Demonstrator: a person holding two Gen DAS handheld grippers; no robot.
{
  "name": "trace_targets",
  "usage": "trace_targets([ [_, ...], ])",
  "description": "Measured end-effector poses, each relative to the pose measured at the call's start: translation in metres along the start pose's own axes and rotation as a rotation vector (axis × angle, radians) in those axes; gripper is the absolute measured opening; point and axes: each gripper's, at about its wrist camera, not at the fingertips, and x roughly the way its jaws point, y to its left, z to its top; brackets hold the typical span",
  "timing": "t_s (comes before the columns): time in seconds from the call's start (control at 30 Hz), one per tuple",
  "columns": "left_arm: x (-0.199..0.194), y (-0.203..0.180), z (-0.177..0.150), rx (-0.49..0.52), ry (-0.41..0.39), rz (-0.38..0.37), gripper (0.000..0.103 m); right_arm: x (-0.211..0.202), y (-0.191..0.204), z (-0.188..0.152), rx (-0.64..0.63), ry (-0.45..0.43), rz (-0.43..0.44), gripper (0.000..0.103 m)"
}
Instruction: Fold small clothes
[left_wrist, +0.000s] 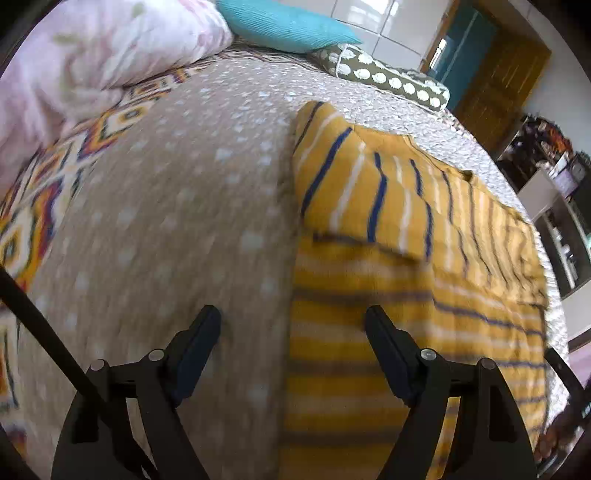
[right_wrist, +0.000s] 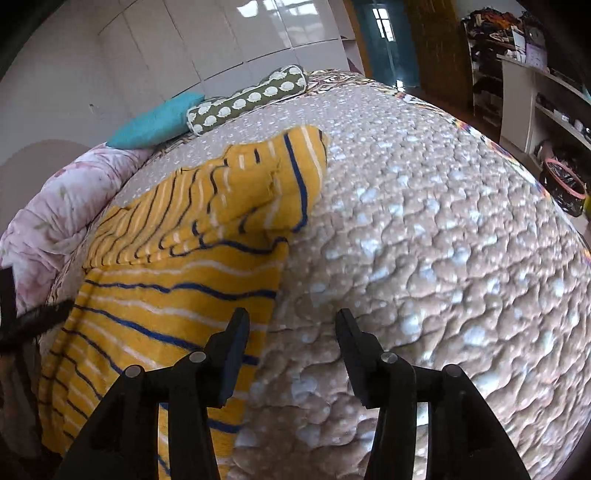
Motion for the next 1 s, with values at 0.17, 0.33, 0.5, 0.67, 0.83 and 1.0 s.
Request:
trace_targets([
  [0.17, 0.016, -0.010, 0.030, 0.056, 0.025, 0.063, 0.006, 0.005, 0.002, -0.001, 0.005, -0.018, -0.012, 0.053],
  [0.33, 0.005, 0.004, 0.055, 0.137, -0.093, 0.385, 0.000, 0.007, -0.001, -0.001, 0.028, -0.025, 0.009, 0.053],
  [0.5, -0.003, 0.036, 0.055, 0.044, -0.058, 0.293, 0.002, 0.010, 0.001, -0.001, 0.008, -0.024, 0.007, 0.058],
  [0.67, -0.023, 0.030, 0.024, 0.008, -0.081, 0.142, 0.074, 0.014, 0.014, -0.001, -0.051, -0.009, -0.022, 0.069],
  [0.83, -0.011, 0.001, 0.009, 0.084, -0.032, 0.046, 0.074, 0.015, 0.017, -0.002, -0.073, -0.007, -0.048, 0.071],
  [1.0, 0.009, -0.012, 0.012, 0.096, 0.013, 0.025, 0.007, 0.015, 0.014, -0.002, -0.067, -0.012, -0.039, 0.071],
])
